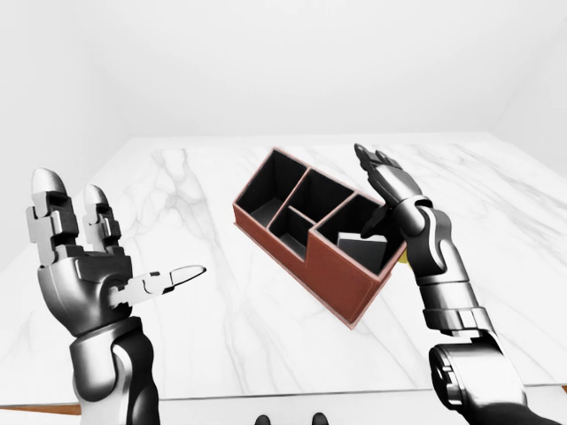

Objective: Pick up the book and place it in the right compartment of the caddy.

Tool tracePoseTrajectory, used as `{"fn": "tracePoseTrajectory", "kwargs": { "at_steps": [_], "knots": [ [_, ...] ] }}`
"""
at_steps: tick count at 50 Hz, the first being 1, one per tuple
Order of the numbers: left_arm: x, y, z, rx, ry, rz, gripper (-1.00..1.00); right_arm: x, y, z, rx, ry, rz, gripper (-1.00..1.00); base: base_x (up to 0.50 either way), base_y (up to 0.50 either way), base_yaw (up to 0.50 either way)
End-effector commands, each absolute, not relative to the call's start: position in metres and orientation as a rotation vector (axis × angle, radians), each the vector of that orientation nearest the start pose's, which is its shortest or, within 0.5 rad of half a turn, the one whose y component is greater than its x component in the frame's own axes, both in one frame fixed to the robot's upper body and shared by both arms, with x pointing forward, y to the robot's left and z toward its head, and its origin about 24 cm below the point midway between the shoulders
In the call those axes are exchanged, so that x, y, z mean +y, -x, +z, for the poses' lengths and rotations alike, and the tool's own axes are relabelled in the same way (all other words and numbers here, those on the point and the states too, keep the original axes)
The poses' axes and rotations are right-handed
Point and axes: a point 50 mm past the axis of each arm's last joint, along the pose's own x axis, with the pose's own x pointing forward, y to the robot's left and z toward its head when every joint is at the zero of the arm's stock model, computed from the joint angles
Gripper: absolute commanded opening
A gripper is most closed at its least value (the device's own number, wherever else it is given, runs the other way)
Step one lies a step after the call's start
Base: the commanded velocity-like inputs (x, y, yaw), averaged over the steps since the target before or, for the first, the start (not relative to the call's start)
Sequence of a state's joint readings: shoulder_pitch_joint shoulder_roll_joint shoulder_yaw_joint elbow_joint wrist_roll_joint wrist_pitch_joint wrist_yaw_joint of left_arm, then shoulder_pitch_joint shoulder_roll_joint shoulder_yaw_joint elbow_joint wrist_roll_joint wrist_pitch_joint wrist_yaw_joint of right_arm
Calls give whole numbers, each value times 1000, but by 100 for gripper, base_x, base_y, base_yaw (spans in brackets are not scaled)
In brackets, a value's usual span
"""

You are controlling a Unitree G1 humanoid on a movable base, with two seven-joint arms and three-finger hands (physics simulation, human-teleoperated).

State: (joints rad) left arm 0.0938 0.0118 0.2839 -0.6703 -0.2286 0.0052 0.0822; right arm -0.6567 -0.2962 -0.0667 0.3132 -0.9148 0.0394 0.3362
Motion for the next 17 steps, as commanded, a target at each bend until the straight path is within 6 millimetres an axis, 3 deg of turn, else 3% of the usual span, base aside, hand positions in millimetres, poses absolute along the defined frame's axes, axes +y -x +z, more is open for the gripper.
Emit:
{"fn": "tracePoseTrajectory", "kwargs": {
  "at_steps": [1,9,17],
  "knots": [
    [216,-193,171,-598,119,299,100,-181,-362,167,-96,1193,92,100,0,0,0],
    [216,-193,171,-597,119,299,100,-181,-360,170,-104,1192,91,100,0,0,0],
    [216,-193,171,-597,119,300,100,-184,-358,194,-152,1159,48,100,0,0,0]
  ]
}}
